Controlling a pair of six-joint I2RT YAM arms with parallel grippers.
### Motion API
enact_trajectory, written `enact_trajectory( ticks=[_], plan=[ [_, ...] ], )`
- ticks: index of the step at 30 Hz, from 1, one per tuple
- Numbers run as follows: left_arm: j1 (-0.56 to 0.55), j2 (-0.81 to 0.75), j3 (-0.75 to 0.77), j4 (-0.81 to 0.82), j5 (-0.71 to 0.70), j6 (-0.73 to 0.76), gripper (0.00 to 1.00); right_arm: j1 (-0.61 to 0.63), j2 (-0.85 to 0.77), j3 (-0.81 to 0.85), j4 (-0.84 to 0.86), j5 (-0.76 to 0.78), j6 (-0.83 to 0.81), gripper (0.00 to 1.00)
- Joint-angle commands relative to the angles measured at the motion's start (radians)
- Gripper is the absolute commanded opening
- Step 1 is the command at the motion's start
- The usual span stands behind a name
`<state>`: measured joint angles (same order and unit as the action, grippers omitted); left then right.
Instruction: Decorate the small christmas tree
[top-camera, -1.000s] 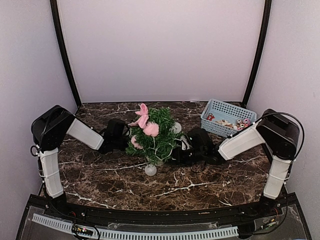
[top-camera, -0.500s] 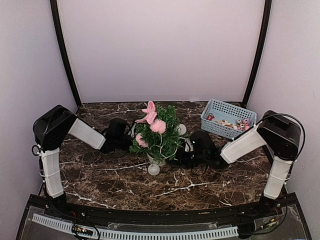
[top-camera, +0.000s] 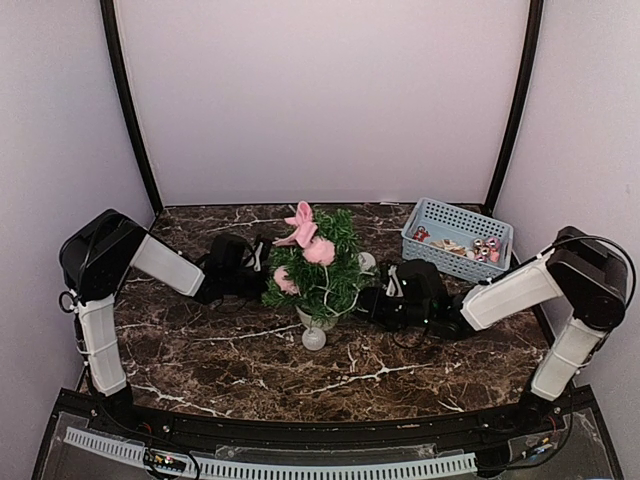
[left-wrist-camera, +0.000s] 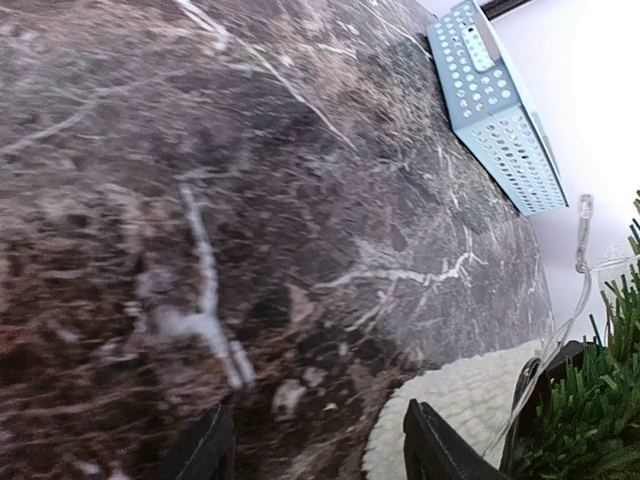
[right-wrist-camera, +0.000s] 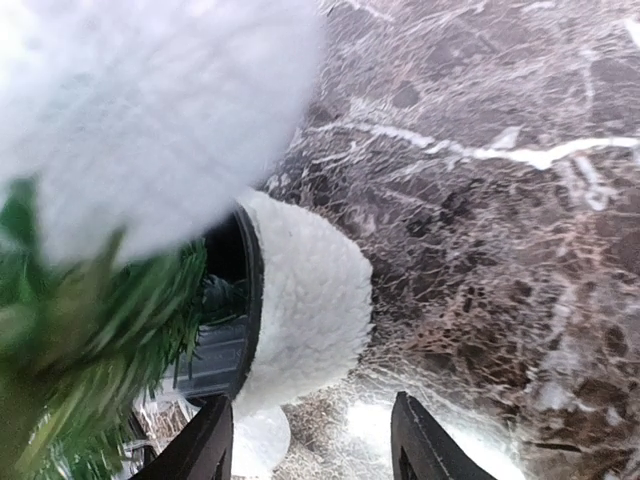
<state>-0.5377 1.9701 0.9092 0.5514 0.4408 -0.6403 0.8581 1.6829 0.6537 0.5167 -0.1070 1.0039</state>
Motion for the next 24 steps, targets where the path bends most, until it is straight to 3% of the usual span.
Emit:
enact_trajectory(
  ticks=[1, 7, 15, 24],
  plan=[
    [0.029, -0.086, -0.041, -0.008, -0.034, 0.04, 0.61, -0.005, -0.051, -0.035, 0.017, 0.082, 0.024, 0.57],
    [0.051, -0.148, -0.081, -0.013, -0.08, 0.06, 0.66, -0.01, -0.129, -0.094, -0.015, 0.162, 0.029, 0.71],
    [0.107, -0.349, -0.197, -0.036, -0.228, 0.079, 0.72, -0.037, -0.334, -0.179, -0.154, 0.307, -0.013, 0.91],
    [0.166, -0.623, -0.207, -0.263, -0.299, 0.158, 0.75, -0.126, -0.558, -0.176, -0.248, 0.346, -0.127, 0.93]
  ],
)
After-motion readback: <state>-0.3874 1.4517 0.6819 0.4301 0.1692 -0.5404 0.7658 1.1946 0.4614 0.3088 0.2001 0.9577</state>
